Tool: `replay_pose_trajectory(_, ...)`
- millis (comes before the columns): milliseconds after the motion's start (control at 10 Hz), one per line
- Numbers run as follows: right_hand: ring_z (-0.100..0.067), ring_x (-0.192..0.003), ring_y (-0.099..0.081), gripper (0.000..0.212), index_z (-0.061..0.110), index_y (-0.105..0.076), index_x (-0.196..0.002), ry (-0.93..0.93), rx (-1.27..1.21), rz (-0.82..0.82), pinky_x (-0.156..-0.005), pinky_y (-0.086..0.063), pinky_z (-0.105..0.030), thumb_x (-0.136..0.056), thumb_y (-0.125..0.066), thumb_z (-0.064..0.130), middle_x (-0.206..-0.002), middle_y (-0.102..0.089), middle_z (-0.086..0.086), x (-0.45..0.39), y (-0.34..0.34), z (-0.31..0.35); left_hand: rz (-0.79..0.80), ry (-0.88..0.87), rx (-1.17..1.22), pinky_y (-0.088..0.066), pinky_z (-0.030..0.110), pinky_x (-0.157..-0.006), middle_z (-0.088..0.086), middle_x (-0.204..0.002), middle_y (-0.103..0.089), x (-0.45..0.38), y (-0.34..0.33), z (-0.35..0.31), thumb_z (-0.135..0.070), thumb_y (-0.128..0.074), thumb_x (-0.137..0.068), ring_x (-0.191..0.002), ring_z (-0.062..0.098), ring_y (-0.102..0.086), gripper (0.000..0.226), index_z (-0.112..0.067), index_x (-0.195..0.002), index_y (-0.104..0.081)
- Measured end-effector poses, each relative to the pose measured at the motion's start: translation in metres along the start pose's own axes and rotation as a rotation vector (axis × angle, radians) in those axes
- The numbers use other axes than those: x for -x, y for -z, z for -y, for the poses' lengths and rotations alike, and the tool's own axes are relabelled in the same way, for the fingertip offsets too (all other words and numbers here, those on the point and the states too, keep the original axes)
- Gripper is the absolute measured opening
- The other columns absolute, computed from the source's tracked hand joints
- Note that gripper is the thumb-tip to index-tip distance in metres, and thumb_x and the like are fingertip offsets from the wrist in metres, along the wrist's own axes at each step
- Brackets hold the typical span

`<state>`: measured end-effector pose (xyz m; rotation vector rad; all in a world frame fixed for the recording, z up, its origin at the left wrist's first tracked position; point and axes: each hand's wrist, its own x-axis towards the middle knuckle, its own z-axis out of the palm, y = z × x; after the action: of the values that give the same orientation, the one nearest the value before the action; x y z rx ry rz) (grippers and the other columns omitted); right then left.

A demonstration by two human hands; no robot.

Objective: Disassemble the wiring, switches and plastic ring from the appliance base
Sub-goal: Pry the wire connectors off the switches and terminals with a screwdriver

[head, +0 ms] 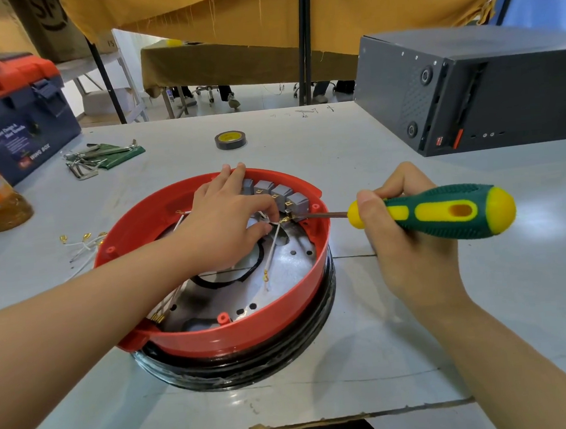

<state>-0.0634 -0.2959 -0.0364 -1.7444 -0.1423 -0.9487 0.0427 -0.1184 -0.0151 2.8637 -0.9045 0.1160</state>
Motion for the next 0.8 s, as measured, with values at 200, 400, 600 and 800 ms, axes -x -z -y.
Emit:
replay_pose_trajectory(200, 0.000, -0.056, -0.050, 0.029, 0.024, -0.038, -0.066, -0.006, -0.002, -0.038, -0.059, -0.036, -0.006, -0.087, -0.057, 0.023, -0.058, -0.052, 0.003, 0.002, -0.004, 0.003, 0.003, -0.003, -0.009, -0.005, 0.046, -0.116, 0.015, -0.159, 0.000, 0.000, 0.000, 0.000, -0.038, -0.048, -0.096, -0.147, 0.030, 0.006, 0.020, -0.039, -0.114, -0.056)
replay_pose_trajectory(400, 0.002, -0.058, -0.052, 0.027, 0.025, -0.040, -0.067, 0.072, 0.027, -0.034, -0.059, -0.037, -0.004, -0.085, -0.061, 0.027, -0.060, -0.056, 0.005, 0.002, -0.003, 0.007, 0.005, -0.001, -0.011, -0.006, 0.046, -0.116, 0.014, -0.159, 0.000, -0.001, 0.000, 0.000, -0.039, -0.048, -0.095, -0.147, 0.029, 0.006, 0.020, -0.040, -0.114, -0.056)
replay_pose_trajectory(600, -0.016, -0.054, -0.051, 0.025, 0.021, -0.040, -0.065, 0.008, 0.120, -0.007, -0.056, -0.036, -0.011, -0.080, -0.057, 0.032, -0.056, -0.053, 0.003, 0.003, -0.003, 0.012, -0.005, -0.008, -0.009, -0.005, 0.046, -0.116, 0.014, -0.159, 0.000, -0.001, -0.002, 0.002, -0.039, -0.049, -0.095, -0.147, 0.030, 0.006, 0.020, -0.040, -0.114, -0.056)
replay_pose_trajectory(800, -0.007, -0.053, -0.048, 0.024, 0.025, -0.040, -0.066, 0.040, 0.108, 0.021, -0.053, -0.034, -0.006, -0.081, -0.059, 0.028, -0.053, -0.046, 0.012, 0.002, -0.003, 0.010, -0.005, -0.011, -0.004, -0.005, 0.046, -0.116, 0.014, -0.159, 0.000, -0.001, -0.003, 0.001, -0.038, -0.050, -0.095, -0.147, 0.029, 0.007, 0.020, -0.040, -0.114, -0.056)
